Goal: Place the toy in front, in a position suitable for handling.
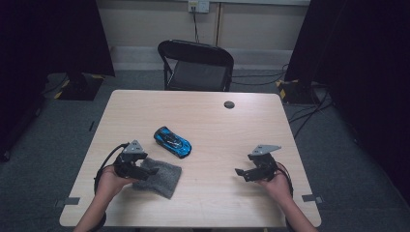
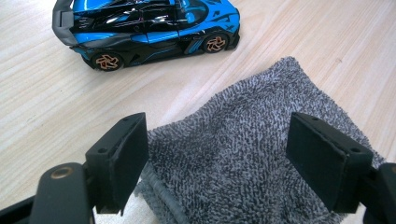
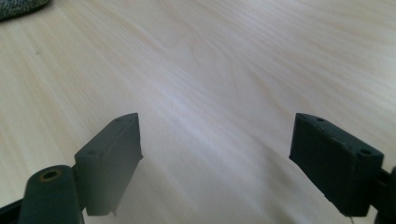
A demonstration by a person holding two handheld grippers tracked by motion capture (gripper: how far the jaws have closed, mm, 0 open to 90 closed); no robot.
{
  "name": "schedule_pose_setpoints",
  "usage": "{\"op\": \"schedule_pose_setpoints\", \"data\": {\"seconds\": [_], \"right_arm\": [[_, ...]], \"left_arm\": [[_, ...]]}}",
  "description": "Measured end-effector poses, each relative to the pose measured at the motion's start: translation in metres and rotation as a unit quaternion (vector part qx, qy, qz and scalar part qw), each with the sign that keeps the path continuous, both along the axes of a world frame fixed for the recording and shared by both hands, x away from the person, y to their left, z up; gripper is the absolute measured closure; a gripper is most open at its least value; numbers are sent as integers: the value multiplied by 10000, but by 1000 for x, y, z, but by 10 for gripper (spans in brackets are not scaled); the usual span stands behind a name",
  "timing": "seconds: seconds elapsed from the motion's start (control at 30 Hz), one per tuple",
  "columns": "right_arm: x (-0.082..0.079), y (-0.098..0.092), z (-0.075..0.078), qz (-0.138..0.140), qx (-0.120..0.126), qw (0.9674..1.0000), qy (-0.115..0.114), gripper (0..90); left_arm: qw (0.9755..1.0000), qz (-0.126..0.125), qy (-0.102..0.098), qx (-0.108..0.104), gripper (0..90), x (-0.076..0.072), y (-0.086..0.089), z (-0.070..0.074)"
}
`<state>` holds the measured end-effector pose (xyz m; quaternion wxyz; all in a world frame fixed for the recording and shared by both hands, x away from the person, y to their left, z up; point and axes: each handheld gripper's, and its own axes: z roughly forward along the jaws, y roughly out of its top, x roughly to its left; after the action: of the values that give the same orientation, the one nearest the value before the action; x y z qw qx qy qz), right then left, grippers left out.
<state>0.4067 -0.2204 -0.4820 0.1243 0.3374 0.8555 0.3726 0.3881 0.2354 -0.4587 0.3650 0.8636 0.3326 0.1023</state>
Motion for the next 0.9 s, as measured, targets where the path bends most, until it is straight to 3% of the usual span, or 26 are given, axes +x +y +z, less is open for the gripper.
{"op": "schedule_pose_setpoints", "data": {"seconds": [0.3, 0.43, 0.53, 0.9], "right_arm": [[19, 47, 8, 318, -89, 9994, -103, 150], [23, 59, 10, 389, -99, 9991, -111, 150], [28, 69, 11, 431, 107, 9990, -3, 150], [44, 101, 11, 675, -136, 9976, -35, 150]], "left_arm": [[10000, 4, 8, -33, 218, 0, 1, -1], [10000, 66, 34, -53, 222, 0, 3, 0], [10000, 69, 27, -40, 222, 0, 3, 0], [9999, 7, 46, -115, 220, 0, 0, 0]]}}
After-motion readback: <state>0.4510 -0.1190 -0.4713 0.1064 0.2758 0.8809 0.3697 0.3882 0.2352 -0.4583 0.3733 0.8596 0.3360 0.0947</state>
